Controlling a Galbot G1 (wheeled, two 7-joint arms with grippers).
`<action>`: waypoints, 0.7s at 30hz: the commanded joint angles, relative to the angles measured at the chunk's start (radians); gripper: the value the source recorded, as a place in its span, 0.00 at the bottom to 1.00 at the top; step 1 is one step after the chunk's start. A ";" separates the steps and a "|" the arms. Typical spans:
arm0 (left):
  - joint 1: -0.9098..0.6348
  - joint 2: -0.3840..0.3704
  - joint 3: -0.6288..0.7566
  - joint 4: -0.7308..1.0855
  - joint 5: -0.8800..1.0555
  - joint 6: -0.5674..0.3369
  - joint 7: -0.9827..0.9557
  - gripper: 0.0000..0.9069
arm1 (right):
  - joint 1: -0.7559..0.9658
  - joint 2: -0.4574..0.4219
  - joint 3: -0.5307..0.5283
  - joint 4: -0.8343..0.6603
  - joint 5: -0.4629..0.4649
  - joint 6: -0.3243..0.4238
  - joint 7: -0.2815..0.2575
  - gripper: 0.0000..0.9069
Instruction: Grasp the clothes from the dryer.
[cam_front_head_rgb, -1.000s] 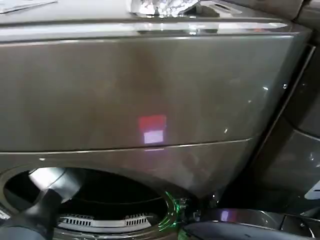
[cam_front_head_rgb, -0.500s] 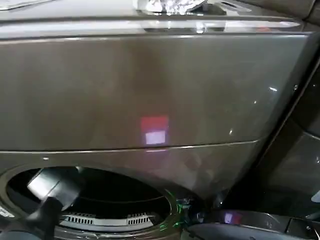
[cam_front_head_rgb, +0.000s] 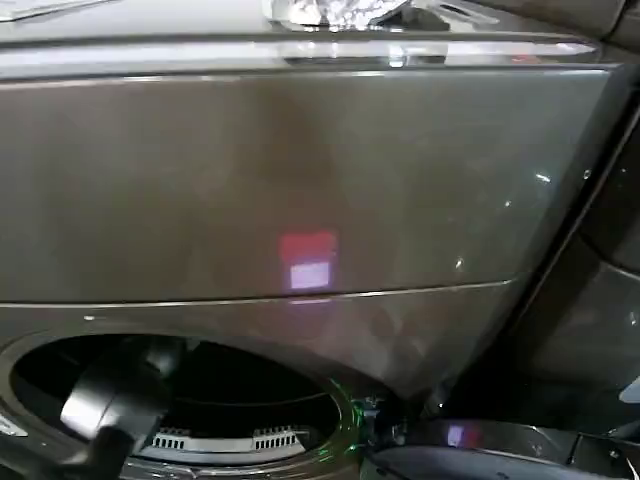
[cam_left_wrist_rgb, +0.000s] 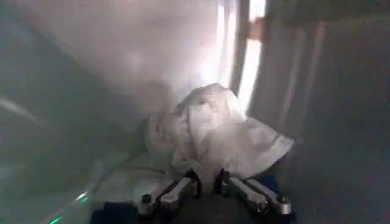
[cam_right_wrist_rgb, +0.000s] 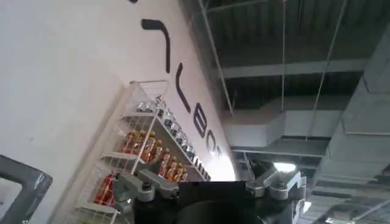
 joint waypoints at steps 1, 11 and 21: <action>0.131 -0.008 -0.109 -0.237 -0.152 -0.047 -0.271 0.00 | -0.005 0.001 0.004 0.002 -0.002 -0.009 0.008 1.00; 0.194 -0.049 -0.196 -0.329 -0.176 -0.101 -0.444 0.00 | -0.012 -0.006 0.013 0.005 -0.026 -0.014 -0.003 1.00; 0.182 -0.081 -0.251 -0.315 -0.141 -0.129 -0.557 0.00 | -0.015 -0.007 0.018 -0.007 -0.050 0.003 -0.006 1.00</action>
